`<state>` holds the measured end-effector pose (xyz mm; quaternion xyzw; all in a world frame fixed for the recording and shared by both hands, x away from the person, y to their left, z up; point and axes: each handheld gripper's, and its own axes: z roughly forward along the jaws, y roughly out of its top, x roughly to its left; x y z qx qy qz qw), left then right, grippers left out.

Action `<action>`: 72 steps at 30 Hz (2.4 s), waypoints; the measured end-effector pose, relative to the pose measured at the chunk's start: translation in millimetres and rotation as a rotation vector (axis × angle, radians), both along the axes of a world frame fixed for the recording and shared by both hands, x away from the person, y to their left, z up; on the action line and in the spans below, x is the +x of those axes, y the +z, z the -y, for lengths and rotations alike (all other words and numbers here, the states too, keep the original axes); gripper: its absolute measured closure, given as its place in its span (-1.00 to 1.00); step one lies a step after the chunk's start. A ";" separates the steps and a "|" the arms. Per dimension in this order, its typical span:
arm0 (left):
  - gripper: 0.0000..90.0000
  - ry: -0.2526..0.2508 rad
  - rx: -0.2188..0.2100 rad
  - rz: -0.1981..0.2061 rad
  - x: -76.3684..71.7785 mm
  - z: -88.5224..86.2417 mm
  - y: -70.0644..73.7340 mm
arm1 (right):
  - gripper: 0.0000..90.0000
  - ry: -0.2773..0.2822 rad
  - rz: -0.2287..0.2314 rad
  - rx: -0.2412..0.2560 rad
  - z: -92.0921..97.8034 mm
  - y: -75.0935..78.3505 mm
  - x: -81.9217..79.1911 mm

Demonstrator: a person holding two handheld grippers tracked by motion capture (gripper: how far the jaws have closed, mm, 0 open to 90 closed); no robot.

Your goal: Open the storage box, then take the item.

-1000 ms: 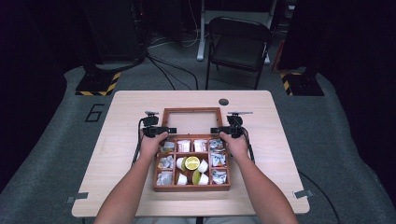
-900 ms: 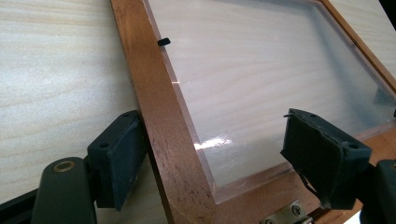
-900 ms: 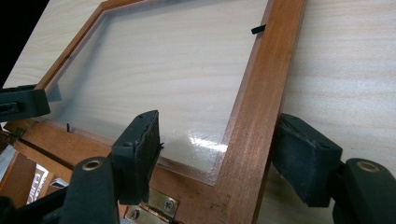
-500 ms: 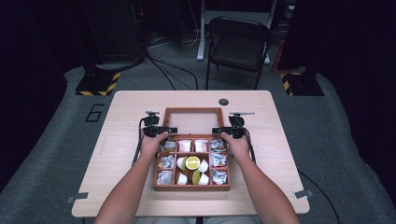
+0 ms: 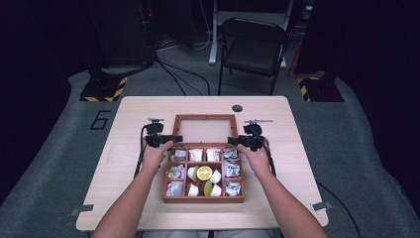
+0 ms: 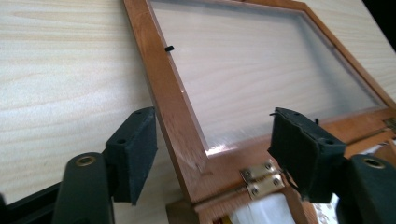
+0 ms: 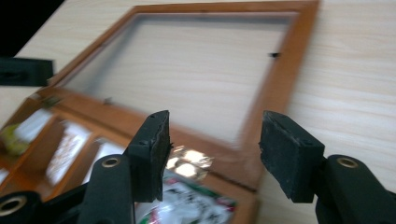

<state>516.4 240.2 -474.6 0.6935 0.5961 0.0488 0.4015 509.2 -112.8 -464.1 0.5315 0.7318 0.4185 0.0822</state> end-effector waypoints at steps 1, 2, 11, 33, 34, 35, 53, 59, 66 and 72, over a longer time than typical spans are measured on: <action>-0.28 0.001 -0.005 -0.001 -2.8 -1.2 1.0 | -0.05 0.018 0.010 -0.002 -2.4 1.6 -2.7; -0.27 0.003 -0.003 -0.003 -5.0 -2.2 2.0 | -0.05 0.038 0.016 -0.014 -7.0 4.4 -7.9; -0.25 -0.030 -0.008 0.055 -27.7 -6.2 16.6 | -0.05 0.164 0.078 -0.093 -32.1 16.0 -41.9; -0.26 -0.073 0.018 0.155 -69.0 -1.3 35.9 | -0.03 0.304 0.157 -0.108 -44.7 29.6 -90.2; -0.26 -0.077 0.009 0.162 -70.1 -1.4 36.4 | -0.07 0.316 0.161 -0.104 -45.0 29.5 -90.1; -0.26 -0.081 0.009 0.166 -71.5 -1.4 37.0 | -0.11 0.322 0.157 -0.098 -46.3 29.2 -90.7; -0.24 -0.116 0.010 0.191 -81.0 -5.5 39.1 | -0.14 0.414 0.155 -0.138 -67.4 14.4 -102.2; -0.26 -0.108 0.009 0.187 -82.6 -7.1 37.8 | -0.12 0.442 0.129 -0.160 -73.1 4.7 -101.6; -0.30 -0.090 0.007 0.202 -88.2 -10.7 42.2 | -0.19 0.448 0.096 -0.181 -79.7 -4.9 -97.0; -0.32 -0.077 -0.003 0.207 -91.9 -16.4 43.7 | -0.22 0.453 0.080 -0.197 -84.9 -10.1 -93.1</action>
